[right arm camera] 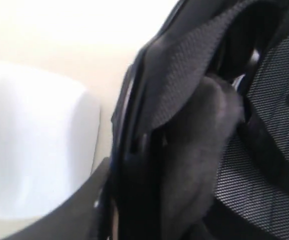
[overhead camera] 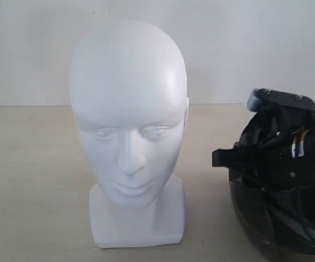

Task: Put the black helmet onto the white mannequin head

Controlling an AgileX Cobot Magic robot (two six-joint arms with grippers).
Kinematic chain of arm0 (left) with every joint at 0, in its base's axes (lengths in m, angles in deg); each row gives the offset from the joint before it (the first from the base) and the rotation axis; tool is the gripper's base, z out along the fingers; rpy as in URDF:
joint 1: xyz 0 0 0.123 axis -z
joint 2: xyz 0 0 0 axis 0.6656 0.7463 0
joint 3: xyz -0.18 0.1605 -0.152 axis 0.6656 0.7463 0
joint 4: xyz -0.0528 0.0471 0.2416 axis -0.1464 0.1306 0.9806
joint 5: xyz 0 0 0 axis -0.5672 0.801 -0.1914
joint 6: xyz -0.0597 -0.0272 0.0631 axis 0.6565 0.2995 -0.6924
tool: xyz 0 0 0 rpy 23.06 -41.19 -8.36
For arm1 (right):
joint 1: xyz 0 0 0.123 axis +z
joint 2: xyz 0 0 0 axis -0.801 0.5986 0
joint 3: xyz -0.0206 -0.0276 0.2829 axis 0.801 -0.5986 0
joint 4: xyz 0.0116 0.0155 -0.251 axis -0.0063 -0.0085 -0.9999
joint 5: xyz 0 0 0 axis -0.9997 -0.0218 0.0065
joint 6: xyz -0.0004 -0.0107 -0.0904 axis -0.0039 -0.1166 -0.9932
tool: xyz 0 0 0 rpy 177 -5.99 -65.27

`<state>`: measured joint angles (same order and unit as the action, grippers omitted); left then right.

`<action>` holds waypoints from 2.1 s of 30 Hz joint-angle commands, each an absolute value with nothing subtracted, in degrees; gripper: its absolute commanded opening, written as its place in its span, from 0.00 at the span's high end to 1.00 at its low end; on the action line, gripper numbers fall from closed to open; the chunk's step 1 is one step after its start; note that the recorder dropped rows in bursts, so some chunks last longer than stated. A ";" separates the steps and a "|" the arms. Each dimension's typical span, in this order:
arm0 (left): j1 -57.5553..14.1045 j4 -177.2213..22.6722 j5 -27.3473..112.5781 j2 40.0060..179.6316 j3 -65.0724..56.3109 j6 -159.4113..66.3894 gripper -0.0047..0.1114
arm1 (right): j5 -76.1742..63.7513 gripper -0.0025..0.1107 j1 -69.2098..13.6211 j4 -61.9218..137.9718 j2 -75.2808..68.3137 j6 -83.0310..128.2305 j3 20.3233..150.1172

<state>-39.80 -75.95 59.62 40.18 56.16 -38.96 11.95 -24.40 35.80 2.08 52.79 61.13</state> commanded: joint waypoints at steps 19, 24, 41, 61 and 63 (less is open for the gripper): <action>-39.98 -76.28 59.60 40.01 56.31 -39.08 0.92 | 11.58 0.98 -30.39 36.80 -15.27 63.84 69.47; -39.98 -76.28 59.60 40.01 56.31 -39.08 0.92 | 8.65 0.98 -30.39 18.82 -16.63 88.27 70.41; -39.98 -76.28 59.60 40.01 56.31 -39.08 0.92 | -16.87 0.98 -36.02 -13.31 -16.70 143.56 71.66; -39.98 -76.28 59.60 40.01 56.31 -39.08 0.92 | -68.40 0.98 -41.82 36.90 -10.49 143.57 65.59; -39.98 -76.28 59.60 40.01 56.31 -39.08 0.92 | -72.58 0.98 -41.82 38.03 -9.01 143.57 65.63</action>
<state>-39.80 -75.95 59.62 40.18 56.16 -38.96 -60.18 -41.40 34.03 -10.04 142.33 65.10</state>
